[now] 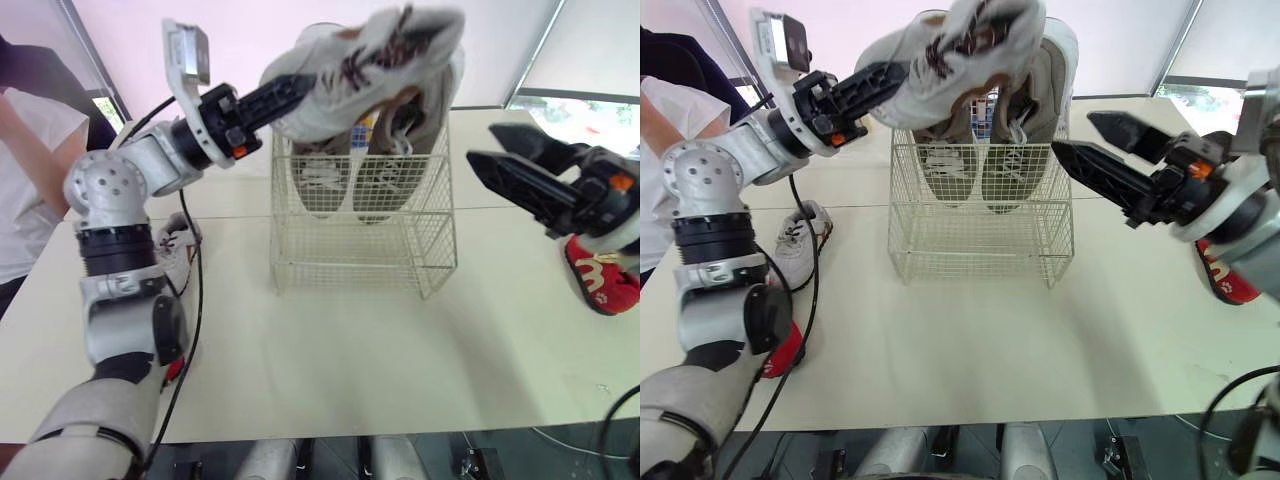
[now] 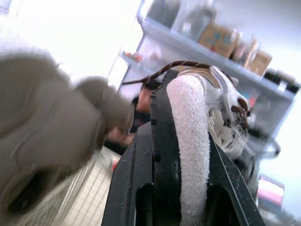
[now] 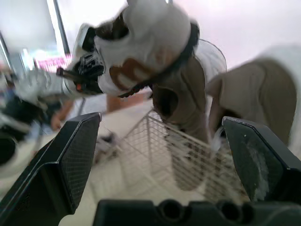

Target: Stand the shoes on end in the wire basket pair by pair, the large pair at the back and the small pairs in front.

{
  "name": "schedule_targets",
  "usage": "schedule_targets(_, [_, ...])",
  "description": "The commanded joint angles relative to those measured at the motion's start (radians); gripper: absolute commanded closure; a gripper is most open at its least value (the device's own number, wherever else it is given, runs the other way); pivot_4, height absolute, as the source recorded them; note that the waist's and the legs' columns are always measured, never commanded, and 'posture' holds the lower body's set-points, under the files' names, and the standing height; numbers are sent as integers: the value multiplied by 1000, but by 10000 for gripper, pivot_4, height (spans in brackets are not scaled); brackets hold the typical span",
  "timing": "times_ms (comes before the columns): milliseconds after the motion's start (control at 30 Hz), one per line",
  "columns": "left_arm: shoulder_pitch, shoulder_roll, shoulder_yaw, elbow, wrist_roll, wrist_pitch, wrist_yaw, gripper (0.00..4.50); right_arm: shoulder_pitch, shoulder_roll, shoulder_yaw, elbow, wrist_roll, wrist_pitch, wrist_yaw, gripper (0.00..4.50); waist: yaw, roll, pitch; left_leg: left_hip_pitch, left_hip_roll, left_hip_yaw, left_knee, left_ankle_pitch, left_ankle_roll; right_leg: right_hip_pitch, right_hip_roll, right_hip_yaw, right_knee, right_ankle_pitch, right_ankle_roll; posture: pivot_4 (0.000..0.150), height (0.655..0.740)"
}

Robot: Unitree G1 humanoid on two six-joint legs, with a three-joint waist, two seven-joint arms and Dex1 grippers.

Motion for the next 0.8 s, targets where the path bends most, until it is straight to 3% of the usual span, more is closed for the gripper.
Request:
schedule_targets(33, [1,-38,40,-78,-64,-31,69,42380,-70,107,86,-36,102,-99,-170,389,-1,0,0,0,0,0,0,0,0,0,0,0,0,0,0,1500,7400])
schedule_targets(233, [25,-77,38,-116,-109,-37,133,42380,-266,314,235,20,51,-199,-227,389,-6,0,0,0,0,0,0,1,-1,-1,1,0,1,1,1,1500,7400])
schedule_targets(467, [71,-92,15,-165,-132,-50,173,42380,-362,388,279,83,0,-230,-191,389,5,0,0,0,0,0,1,1,-1,0,2,0,1,1,1,1500,7400])
schedule_targets(800, [66,-91,26,-213,-228,-47,234,42380,-373,399,302,192,-148,-218,-138,389,2,0,0,0,0,0,1,1,-1,0,3,0,1,2,1,1500,7400])
